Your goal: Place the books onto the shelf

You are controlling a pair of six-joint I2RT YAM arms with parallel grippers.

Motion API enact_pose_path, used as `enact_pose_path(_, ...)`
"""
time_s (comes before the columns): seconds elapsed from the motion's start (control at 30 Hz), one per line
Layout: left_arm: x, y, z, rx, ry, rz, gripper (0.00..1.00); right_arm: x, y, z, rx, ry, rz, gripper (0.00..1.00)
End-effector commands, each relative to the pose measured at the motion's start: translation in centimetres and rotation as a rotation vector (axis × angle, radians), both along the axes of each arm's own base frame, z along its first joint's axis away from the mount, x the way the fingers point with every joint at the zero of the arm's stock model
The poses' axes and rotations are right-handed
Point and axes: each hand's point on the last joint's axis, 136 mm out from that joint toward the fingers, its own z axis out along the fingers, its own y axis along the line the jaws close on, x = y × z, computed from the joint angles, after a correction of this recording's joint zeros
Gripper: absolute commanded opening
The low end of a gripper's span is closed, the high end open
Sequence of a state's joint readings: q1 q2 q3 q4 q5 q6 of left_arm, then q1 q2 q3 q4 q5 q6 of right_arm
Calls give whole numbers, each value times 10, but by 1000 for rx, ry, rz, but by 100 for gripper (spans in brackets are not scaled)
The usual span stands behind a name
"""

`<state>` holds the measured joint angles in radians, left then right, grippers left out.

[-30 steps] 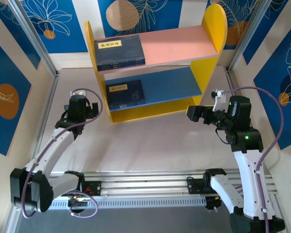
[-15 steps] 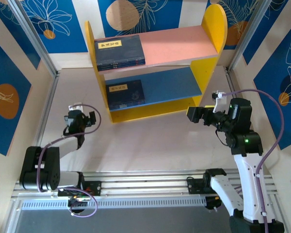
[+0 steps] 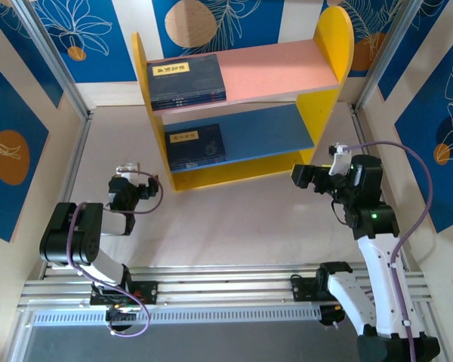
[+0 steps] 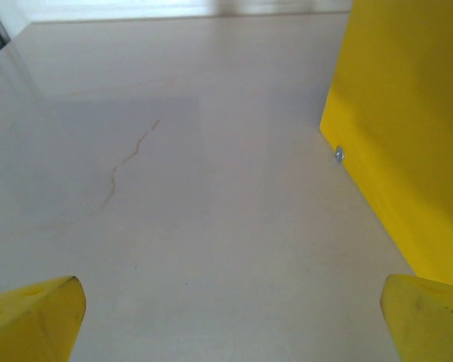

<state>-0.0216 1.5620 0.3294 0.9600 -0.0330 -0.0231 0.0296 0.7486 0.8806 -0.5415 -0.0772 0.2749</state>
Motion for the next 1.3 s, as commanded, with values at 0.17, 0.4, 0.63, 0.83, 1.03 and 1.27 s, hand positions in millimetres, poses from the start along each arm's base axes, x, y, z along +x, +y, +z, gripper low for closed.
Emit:
enact_pose_path(0.17,6,-3,13,4,-48,-30,100,34,-20,-16,-128,-201,-83,99)
enact_pose_path(0.4,6,-3,13,4,-48,-30,100,54,-22,-61,-187,-272,-76,99)
enact_pose_path(0.63,6,-3,13,4,-49,-30,100,72,-37,-106,-229,-262,-132,99)
enact_pose_path(0.83,6,-3,13,4,-48,-30,100,78,-40,-113,-223,-284,-141,99)
enact_pose_path(1.03,7,-3,13,4,-49,-30,100,87,-44,-127,-203,-276,-158,99)
enact_pose_path(1.27,7,-3,13,4,-49,-31,100,102,-44,-148,-182,-259,-153,99)
